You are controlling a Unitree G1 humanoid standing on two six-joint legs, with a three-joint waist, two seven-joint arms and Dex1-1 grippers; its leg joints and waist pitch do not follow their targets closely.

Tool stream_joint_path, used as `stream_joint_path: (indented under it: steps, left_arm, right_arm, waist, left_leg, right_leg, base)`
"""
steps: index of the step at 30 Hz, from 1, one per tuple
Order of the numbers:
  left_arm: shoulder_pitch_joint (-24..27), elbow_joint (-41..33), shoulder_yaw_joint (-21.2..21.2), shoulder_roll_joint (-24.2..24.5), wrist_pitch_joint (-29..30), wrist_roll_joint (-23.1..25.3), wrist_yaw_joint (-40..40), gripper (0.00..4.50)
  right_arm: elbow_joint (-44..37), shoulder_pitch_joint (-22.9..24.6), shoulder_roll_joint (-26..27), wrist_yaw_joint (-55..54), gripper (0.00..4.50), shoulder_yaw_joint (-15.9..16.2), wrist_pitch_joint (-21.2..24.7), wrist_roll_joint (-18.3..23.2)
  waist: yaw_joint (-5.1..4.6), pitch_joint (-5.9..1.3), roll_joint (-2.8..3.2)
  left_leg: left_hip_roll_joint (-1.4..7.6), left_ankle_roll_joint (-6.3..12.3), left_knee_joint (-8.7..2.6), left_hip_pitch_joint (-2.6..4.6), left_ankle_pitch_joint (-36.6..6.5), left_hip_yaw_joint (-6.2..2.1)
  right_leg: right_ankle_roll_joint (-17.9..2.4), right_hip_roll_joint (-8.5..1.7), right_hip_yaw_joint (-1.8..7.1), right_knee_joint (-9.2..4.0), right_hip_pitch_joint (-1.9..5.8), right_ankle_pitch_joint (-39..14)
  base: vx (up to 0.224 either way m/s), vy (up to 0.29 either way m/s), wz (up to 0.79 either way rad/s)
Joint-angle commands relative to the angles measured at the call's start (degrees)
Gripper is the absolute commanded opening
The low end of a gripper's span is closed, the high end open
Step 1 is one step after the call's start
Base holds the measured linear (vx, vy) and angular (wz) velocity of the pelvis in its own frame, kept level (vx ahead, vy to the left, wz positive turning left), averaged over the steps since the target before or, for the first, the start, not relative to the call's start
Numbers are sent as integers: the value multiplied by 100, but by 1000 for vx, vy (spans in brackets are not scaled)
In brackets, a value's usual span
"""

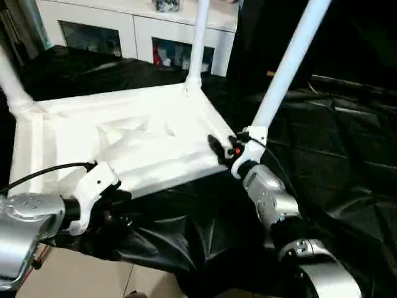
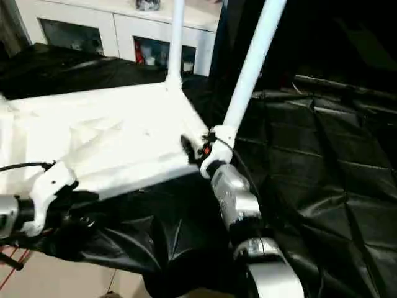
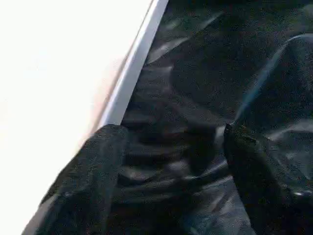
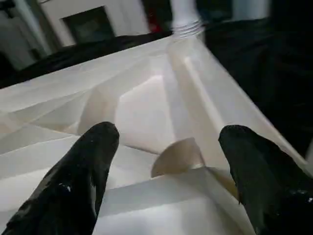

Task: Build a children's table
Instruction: Rotate table base

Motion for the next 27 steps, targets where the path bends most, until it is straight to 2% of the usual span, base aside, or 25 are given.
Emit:
stream_joint_path:
  steps: [1,3,8,10,14,16,17,18,21,24,26,27]
  left_arm:
    - [5,86,-22,103,-132,183,179,399]
    - [-8,153,-56,95,-252,241,260,412]
    - [-168,405,-126,-16,-592,310,519,446]
    - [-219,500,-149,-61,-720,339,614,449]
    - [-292,777,-154,-222,-1207,416,832,449]
    - [-285,858,-142,-266,-1306,472,942,449]
    - [-273,944,-137,-294,-1451,495,1066,449]
    - [-267,1027,-115,-334,-1573,502,1176,449]
    - [-126,1133,20,-461,-1915,391,1302,449]
    - [85,975,169,-495,-1877,197,1198,449]
    - [499,589,572,-484,-1681,-230,938,449]
    - [623,500,704,-446,-1643,-355,827,449]
  right_arm:
    - [305,-105,-386,-467,374,-450,-250,25]
    - [501,-203,-538,-585,374,-549,-356,39]
    - [829,-390,-928,-705,374,-708,-564,37]
    - [919,-440,-1054,-762,374,-773,-617,20]
    - [1191,-560,-1378,-823,374,-896,-789,-2]
    - [1261,-582,-1482,-861,374,-940,-820,-3]
    - [1348,-608,-1571,-893,374,-982,-868,5]
    - [1395,-616,-1639,-913,374,-1012,-895,10]
    - [1508,-593,-1789,-925,374,-1060,-985,-25]
    - [1517,-540,-1825,-865,374,-1027,-1001,-68]
    - [1322,-335,-1823,-606,374,-893,-1011,-166]
    - [1223,-251,-1822,-518,374,-826,-1013,-217]
  waist:
    - [-51,-304,165]
    - [-24,-298,162]
    - [-9,-318,193]
    - [-3,-328,172]
    - [-1,-341,171]
    - [-23,-347,149]
    - [-39,-348,98]
    - [-39,-354,109]
    - [-59,-353,59]
    - [-90,-357,60]
    - [-133,-340,-14]
    - [-137,-331,18]
  left_leg:
    - [-39,-212,-380,82,-1366,91]
    - [-39,-227,-370,103,-1503,100]
    - [-57,-221,-348,72,-1520,90]
    - [-65,-201,-336,49,-1407,91]
    - [-71,-165,-311,27,-1308,93]
    - [-70,-145,-296,14,-1242,94]
    - [-76,-115,-289,-11,-1190,94]
    - [-82,-99,-284,-18,-1159,90]
    - [-84,-12,-263,-33,-1123,110]
    - [-78,32,-260,-48,-1125,100]
    - [-62,82,-256,-63,-1157,110]
    - [-59,98,-259,-55,-1183,109]
  right_leg:
    - [-907,-133,221,-354,204,-768]
    - [-871,-122,220,-363,175,-875]
    - [-855,-117,221,-353,193,-828]
    - [-866,-112,218,-341,218,-717]
    - [-920,-103,206,-321,239,-584]
    - [-930,-101,199,-308,244,-505]
    - [-925,-101,198,-300,260,-495]
    - [-926,-101,194,-296,268,-492]
    - [-940,-104,194,-313,259,-530]
    - [-926,-114,189,-307,262,-648]
    - [-929,-122,190,-324,241,-810]
    - [-920,-115,193,-332,225,-872]
  base:
    - [0,0,0]
    - [0,0,0]
    - [0,0,0]
    - [0,0,0]
    - [0,0,0]
    - [0,0,0]
    - [0,0,0]
    - [0,0,0]
    - [0,0,0]
    - [0,0,0]
    - [0,0,0]
    - [0,0,0]
